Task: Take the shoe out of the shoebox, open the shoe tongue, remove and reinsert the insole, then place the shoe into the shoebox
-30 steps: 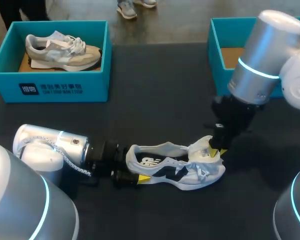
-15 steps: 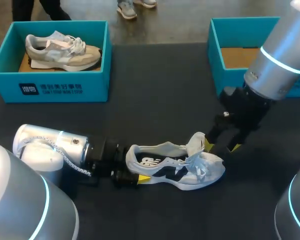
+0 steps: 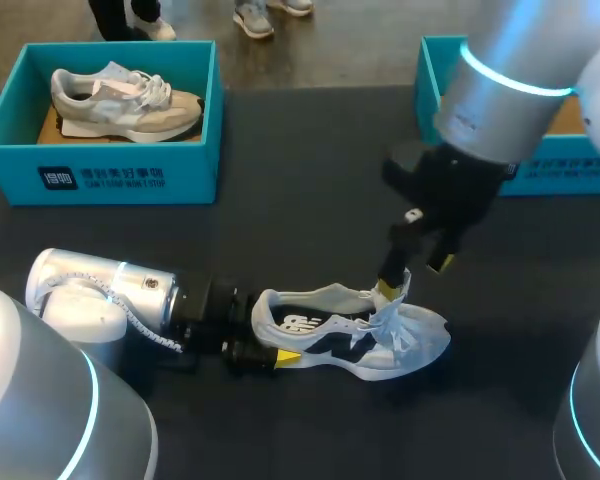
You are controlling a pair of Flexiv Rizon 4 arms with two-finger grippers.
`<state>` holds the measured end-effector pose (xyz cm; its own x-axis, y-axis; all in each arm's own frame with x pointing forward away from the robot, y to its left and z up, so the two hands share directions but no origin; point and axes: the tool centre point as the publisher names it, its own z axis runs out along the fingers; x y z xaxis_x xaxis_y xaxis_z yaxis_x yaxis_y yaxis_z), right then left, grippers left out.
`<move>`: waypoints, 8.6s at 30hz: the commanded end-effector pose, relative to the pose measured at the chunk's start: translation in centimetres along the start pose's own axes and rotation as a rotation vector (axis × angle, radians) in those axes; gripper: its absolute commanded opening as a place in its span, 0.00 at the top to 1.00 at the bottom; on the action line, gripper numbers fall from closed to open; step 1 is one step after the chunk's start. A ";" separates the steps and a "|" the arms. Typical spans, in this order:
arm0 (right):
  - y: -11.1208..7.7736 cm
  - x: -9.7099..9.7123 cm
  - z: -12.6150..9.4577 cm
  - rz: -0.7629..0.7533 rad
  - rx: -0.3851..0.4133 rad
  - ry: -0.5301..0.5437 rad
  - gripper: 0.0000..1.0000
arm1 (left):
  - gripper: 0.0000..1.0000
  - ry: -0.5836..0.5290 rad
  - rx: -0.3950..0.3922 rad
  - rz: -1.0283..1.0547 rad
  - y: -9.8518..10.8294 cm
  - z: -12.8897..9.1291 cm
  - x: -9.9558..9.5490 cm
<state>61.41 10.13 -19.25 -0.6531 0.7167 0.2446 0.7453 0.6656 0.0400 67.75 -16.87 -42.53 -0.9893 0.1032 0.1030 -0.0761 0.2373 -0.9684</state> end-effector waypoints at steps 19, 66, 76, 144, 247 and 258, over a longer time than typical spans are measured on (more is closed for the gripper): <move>3.2 3.8 1.5 -0.825 0.064 -0.223 1.00 | 1.00 -0.001 -0.002 0.000 0.3 0.3 0.1; 11.2 4.4 11.6 -0.937 0.190 -0.288 1.00 | 1.00 -0.001 -0.002 0.000 0.3 0.3 0.1; 11.8 2.2 14.7 -0.934 0.174 -0.301 1.00 | 1.00 -0.001 -0.002 0.000 0.3 0.3 0.1; 9.0 -7.0 20.5 -0.731 0.092 -0.284 0.74 | 1.00 -0.001 -0.002 0.000 0.3 0.3 0.1; 7.6 -2.9 16.2 -0.928 -0.348 -0.057 0.57 | 1.00 -0.001 -0.002 0.000 0.3 0.3 0.1; 8.0 -2.1 15.0 -0.958 -0.295 -0.016 0.39 | 1.00 -0.001 -0.002 0.000 0.3 0.3 0.1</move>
<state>66.59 16.87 -34.71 -0.9958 -0.0801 -0.0453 -0.0920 0.8743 0.4766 67.57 -16.88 -42.53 -0.9892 0.1045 0.1028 -0.0755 0.2373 -0.9685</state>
